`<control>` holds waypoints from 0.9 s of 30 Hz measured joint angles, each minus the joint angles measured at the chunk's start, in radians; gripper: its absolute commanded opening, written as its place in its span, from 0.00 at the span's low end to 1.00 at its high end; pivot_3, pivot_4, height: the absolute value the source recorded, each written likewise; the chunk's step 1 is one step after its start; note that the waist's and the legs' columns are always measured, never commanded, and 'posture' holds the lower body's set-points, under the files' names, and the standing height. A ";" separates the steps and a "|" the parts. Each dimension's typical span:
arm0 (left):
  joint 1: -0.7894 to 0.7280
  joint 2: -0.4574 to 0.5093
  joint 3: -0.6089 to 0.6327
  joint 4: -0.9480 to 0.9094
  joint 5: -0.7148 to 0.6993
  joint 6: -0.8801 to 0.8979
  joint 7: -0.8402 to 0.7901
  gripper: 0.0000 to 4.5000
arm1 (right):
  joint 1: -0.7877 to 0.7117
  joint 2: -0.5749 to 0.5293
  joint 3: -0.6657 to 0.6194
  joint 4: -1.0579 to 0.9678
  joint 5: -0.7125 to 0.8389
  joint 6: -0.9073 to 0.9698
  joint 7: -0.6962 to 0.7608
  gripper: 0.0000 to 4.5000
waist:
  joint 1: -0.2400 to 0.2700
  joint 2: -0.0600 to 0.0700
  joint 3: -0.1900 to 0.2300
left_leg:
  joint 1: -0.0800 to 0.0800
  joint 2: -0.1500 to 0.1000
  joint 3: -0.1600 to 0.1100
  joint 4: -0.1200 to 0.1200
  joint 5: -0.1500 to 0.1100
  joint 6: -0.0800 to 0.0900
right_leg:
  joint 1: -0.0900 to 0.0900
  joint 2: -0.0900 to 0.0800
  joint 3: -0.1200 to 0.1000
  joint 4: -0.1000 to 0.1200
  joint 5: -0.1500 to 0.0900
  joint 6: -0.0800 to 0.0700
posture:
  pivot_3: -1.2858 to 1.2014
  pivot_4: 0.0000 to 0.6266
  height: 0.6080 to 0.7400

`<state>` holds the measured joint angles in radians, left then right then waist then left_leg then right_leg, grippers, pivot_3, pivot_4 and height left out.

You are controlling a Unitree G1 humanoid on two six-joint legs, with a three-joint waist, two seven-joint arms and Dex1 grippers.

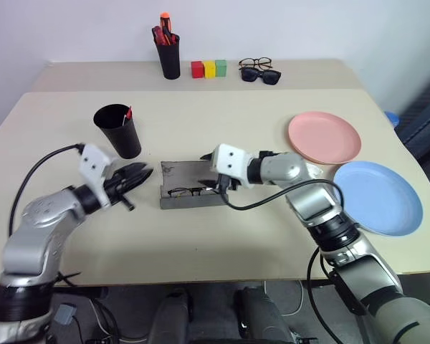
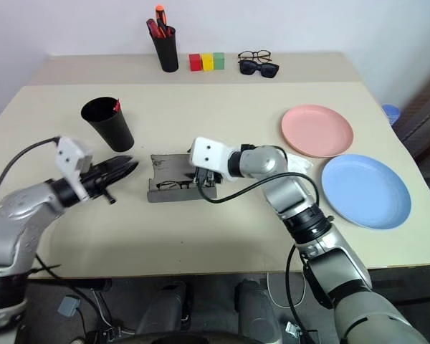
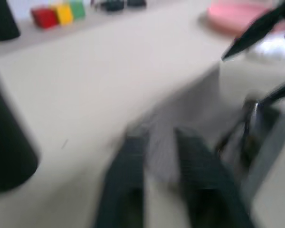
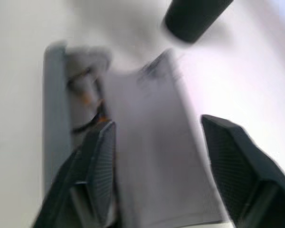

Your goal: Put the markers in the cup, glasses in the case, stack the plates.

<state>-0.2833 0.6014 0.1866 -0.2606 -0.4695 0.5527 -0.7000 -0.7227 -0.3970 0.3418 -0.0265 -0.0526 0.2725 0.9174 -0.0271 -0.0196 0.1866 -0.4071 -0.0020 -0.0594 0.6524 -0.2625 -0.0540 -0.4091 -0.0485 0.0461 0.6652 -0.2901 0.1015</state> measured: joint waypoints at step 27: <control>-0.551 -0.115 -0.299 0.415 0.081 0.664 0.104 0.04 | 0.203 -0.227 -0.195 -0.344 0.178 0.220 -0.010 0.63 | 0.007 0.000 0.000 | 0.000 0.000 0.001 0.002 0.000 0.000 | 0.000 0.002 0.002 0.001 0.000 0.000 | 0.52 0.24 1.00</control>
<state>-0.8341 0.4862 -0.1127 0.1539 -0.3882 1.2164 -0.5965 -0.5200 -0.6236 0.1471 -0.3707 0.1252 0.4923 0.9072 -0.0198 -0.0197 0.1867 -0.4076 -0.0024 -0.0588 0.6545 -0.2623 -0.0542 -0.4094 -0.0470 0.0476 0.6660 -0.2902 0.1015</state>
